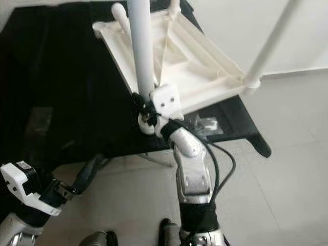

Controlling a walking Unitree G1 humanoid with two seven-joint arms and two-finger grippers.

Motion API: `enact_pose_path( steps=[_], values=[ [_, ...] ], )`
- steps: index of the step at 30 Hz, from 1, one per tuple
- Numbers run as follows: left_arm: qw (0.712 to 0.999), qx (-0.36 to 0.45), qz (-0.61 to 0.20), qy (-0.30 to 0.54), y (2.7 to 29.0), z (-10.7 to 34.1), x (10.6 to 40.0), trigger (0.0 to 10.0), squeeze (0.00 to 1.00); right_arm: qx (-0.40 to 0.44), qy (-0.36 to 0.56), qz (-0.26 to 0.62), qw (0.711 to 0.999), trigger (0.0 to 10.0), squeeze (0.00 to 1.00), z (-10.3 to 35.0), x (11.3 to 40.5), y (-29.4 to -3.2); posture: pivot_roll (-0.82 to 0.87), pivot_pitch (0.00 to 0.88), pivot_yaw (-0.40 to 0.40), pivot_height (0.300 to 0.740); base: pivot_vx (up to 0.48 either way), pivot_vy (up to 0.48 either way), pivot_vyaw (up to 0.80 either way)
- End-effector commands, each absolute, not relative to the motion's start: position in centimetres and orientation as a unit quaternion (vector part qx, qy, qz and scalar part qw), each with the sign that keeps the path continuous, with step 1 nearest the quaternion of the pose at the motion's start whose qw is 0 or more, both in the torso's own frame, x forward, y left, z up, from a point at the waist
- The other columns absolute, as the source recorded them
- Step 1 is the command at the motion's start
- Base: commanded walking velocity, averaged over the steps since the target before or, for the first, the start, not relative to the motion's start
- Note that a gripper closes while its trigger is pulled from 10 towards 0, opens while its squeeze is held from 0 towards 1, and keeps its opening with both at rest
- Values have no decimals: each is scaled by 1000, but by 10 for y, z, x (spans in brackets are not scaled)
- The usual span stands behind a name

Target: Building children table

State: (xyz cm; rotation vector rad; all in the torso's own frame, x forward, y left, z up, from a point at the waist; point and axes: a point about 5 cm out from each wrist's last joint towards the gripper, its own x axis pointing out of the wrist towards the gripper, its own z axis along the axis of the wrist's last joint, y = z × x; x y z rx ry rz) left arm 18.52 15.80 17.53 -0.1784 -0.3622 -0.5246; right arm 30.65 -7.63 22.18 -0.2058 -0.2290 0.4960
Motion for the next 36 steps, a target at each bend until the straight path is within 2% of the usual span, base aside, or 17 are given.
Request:
enact_pose_path(
  steps=[1, 2, 8, 9, 11, 14, 15, 16, 17, 18, 21, 22, 28, 29, 30, 31, 36],
  values=[
    [947, -82, -262, -166, 159, 169, 185, 10000, 0, -101, 8, 254, 962, 0, 0, 173, 310, -69, -29, 275, -21, 740, 0, 0, 0],
    [947, -78, -265, -165, 159, 168, 187, 10000, 0, -103, 1, 278, 955, 10000, 0, 177, 314, -59, -28, 268, -22, 740, 0, 0, 0],
    [948, -77, -261, -165, 159, 167, 188, 10000, 0, -95, 0, 263, 960, 10000, 0, 190, 312, -58, -25, 264, -24, 740, 0, 0, 0],
    [948, -77, -260, -165, 159, 167, 188, 10000, 0, -88, -16, 280, 956, 10000, 1000, 200, 314, -58, -20, 262, -24, 740, 0, 0, 0],
    [948, -77, -260, -166, 159, 167, 188, 10000, 0, -84, -28, 296, 951, 10000, 1000, 206, 316, -58, -20, 262, -24, 740, 0, 0, 0],
    [947, -77, -263, -166, 158, 167, 188, 10000, 0, -56, -91, 437, 893, 10000, 1000, 240, 325, -51, -12, 261, -25, 740, 0, 0, 0],
    [947, -77, -263, -165, 157, 167, 187, 10000, 0, -72, -103, 500, 857, 10000, 671, 249, 328, -51, -4, 263, -27, 740, 0, 0, 0],
    [947, -77, -263, -165, 157, 167, 186, 10000, 0, -85, -106, 536, 833, 10000, 671, 254, 330, -52, -3, 263, -27, 740, 0, 0, 0],
    [947, -76, -263, -165, 157, 167, 186, 10000, 0, -100, -111, 562, 814, 10000, 475, 257, 331, -53, -3, 263, -27, 740, 0, 0, 0],
    [947, -76, -263, -166, 157, 168, 185, 10000, 0, -121, -114, 590, 790, 10000, 0, 263, 335, -55, 9, 271, -28, 740, 0, 0, 0],
    [947, -75, -263, -166, 156, 168, 183, 10000, 0, -144, -114, 620, 763, 10000, 0, 270, 341, -58, 13, 277, -31, 740, 0, 0, 0],
    [948, -75, -263, -165, 156, 169, 180, 10000, 0, -164, -109, 639, 743, 10000, 0, 280, 351, -60, 27, 287, -35, 740, 0, 0, 0],
    [949, -73, -260, -161, 156, 170, 174, 10000, 0, -163, -106, 653, 732, 10000, 0, 300, 362, -57, 47, 304, -36, 740, 0, 0, 0],
    [949, -73, -260, -161, 155, 171, 173, 10000, 0, -158, -109, 661, 725, 7608, 0, 304, 364, -57, 55, 309, -38, 740, 0, 0, 0],
    [949, -73, -259, -161, 155, 171, 172, 10000, 0, -155, -111, 668, 719, 7608, 0, 306, 365, -57, 55, 309, -38, 740, 0, 0, 0],
    [950, -74, -258, -160, 155, 171, 172, 10000, 0, -154, -109, 683, 706, 0, 0, 309, 366, -57, 57, 314, -39, 740, 0, 0, 0],
    [950, -75, -257, -159, 154, 171, 171, 10000, 0, -160, -92, 722, 667, 0, 0, 309, 366, -60, 53, 321, -39, 740, 0, 0, 0]
  ],
)
